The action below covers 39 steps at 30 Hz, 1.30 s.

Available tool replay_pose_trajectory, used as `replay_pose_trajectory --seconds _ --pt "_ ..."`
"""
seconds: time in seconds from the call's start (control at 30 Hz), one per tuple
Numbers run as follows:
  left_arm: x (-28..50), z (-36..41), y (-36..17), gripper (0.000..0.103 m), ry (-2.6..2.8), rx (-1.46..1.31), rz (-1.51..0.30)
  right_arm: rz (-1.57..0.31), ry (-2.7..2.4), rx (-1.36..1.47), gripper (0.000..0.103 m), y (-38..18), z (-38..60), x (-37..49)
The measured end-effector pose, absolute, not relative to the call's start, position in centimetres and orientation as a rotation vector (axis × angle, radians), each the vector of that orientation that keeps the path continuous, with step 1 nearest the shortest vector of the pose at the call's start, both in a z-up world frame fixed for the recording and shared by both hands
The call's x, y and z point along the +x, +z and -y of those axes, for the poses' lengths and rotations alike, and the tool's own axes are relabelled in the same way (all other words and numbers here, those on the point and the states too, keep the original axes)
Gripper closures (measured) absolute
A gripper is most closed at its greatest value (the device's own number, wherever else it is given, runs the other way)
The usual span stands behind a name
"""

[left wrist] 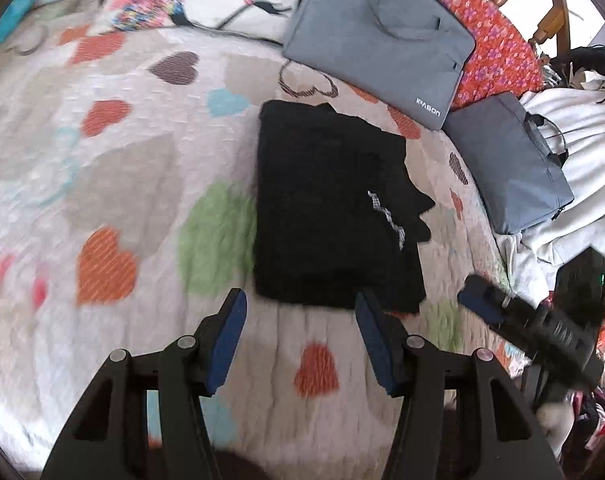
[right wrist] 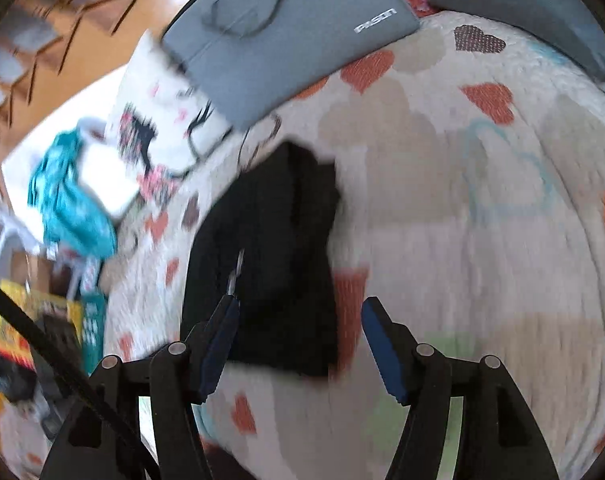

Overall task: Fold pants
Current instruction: 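Open both grippers and lift them away from the folded pants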

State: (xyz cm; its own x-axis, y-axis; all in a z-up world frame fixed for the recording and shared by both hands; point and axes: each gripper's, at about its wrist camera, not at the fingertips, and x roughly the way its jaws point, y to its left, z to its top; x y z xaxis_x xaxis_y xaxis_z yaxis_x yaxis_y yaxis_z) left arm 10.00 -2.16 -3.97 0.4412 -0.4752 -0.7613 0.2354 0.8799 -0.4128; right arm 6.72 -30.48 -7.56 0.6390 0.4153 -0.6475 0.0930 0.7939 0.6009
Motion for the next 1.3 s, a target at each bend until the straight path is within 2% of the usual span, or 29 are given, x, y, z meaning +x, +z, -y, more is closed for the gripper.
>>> replay_pose_trajectory --seconds 0.2,0.23,0.27,0.33,0.37,0.47,0.57,0.93,1.3 --pt "2.2 0.0 1.8 0.047 -0.313 -0.177 -0.718 -0.819 0.161 0.505 0.034 -6.2 26.6 1.1" --pt "0.8 -0.1 3.0 0.040 -0.282 -0.151 -0.655 -0.810 0.159 0.494 0.034 -5.9 26.3 0.6" --pt "-0.3 -0.3 3.9 0.025 -0.255 -0.138 -0.603 -0.795 0.151 0.467 0.031 -5.2 25.7 -0.2" --pt "-2.5 -0.6 5.7 0.004 -0.174 -0.130 -0.502 -0.777 0.133 0.418 0.028 -4.1 24.9 -1.0" --pt "-3.7 -0.9 6.6 0.002 -0.126 -0.137 -0.448 -0.765 0.125 0.385 0.027 -3.6 24.3 -1.3" --pt "-5.5 -1.5 8.1 0.000 -0.052 -0.163 -0.374 -0.739 0.103 0.296 0.022 -2.4 22.5 -2.6" --pt "-6.1 -1.7 8.4 0.000 0.014 -0.162 -0.384 -0.729 0.101 0.244 0.021 -2.0 21.3 -3.5" --pt "-4.6 0.7 3.0 0.000 -0.001 -0.027 -0.657 -0.758 0.087 0.193 0.017 -3.3 19.9 -4.4" --pt "-3.8 2.2 1.1 0.000 -0.045 0.011 -0.736 -0.839 0.053 0.203 0.016 -5.9 20.7 -3.1"
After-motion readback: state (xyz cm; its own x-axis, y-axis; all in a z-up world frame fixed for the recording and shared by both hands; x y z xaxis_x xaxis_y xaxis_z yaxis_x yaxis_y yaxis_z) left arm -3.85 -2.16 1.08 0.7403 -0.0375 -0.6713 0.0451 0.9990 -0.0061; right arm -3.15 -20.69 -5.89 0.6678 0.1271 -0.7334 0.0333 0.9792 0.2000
